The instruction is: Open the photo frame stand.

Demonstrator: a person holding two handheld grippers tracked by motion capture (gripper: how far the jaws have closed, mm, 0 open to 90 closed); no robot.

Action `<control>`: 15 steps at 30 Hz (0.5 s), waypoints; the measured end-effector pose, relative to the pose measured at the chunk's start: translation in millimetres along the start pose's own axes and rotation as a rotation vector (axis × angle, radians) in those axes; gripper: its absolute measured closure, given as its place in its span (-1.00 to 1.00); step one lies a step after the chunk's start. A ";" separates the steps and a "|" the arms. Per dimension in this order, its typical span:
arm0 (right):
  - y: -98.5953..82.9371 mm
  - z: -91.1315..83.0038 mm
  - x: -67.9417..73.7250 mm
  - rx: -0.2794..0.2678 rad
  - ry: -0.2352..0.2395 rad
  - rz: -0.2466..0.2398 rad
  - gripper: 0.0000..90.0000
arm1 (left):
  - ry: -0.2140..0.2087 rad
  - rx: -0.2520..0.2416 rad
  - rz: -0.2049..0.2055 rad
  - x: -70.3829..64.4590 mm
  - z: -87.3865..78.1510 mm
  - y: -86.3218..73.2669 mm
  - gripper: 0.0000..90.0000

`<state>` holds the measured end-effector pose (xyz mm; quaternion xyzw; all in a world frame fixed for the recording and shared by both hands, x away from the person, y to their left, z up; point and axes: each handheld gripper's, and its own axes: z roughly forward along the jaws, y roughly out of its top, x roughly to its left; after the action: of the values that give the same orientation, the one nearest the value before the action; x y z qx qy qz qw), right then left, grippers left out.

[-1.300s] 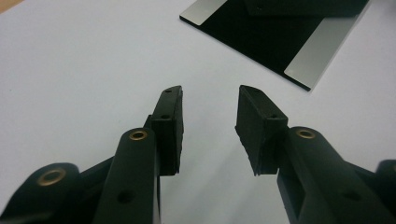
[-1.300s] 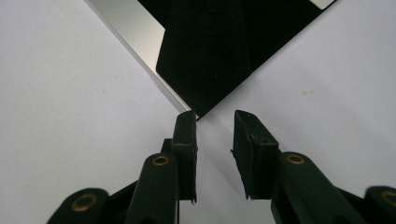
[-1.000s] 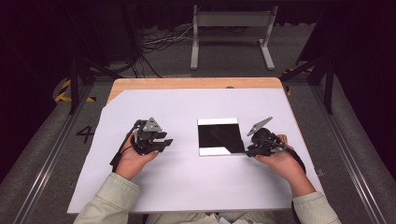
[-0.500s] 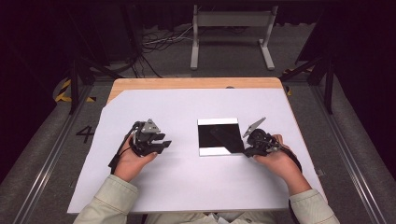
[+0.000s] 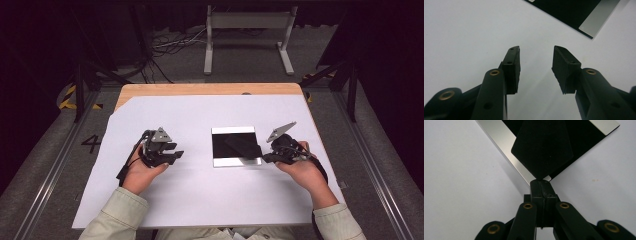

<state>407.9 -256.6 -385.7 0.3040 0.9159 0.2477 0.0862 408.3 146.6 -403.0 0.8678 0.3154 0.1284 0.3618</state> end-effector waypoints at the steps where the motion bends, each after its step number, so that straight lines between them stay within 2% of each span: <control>1: 0.3 -2.5 0.6 -0.026 -0.004 -0.004 1.00 | 0.000 -0.001 0.002 -0.3 0.0 0.2 0.30; 4: 1.7 -7.0 2.5 -0.084 -0.023 -0.020 1.00 | -0.010 -0.018 0.004 -1.1 -0.3 0.2 0.29; 5: 1.7 -7.0 2.5 -0.084 -0.023 -0.020 1.00 | -0.010 -0.018 0.004 -1.1 -0.3 0.2 0.28; 8: 3.1 -9.1 4.2 -0.162 -0.037 -0.004 1.00 | -0.016 -0.023 0.010 -1.7 -0.5 0.5 0.28; 12: 3.4 -8.5 4.7 -0.231 -0.037 0.027 1.00 | -0.017 -0.020 0.012 -2.0 0.1 0.5 0.27; 15: 3.8 -9.0 5.6 -0.260 -0.042 0.034 1.00 | -0.019 -0.018 0.011 -2.4 0.4 0.6 0.27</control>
<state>402.7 -254.3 -376.1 0.3110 0.8686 0.3595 0.1397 406.9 144.5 -402.9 0.8674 0.3061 0.1250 0.3718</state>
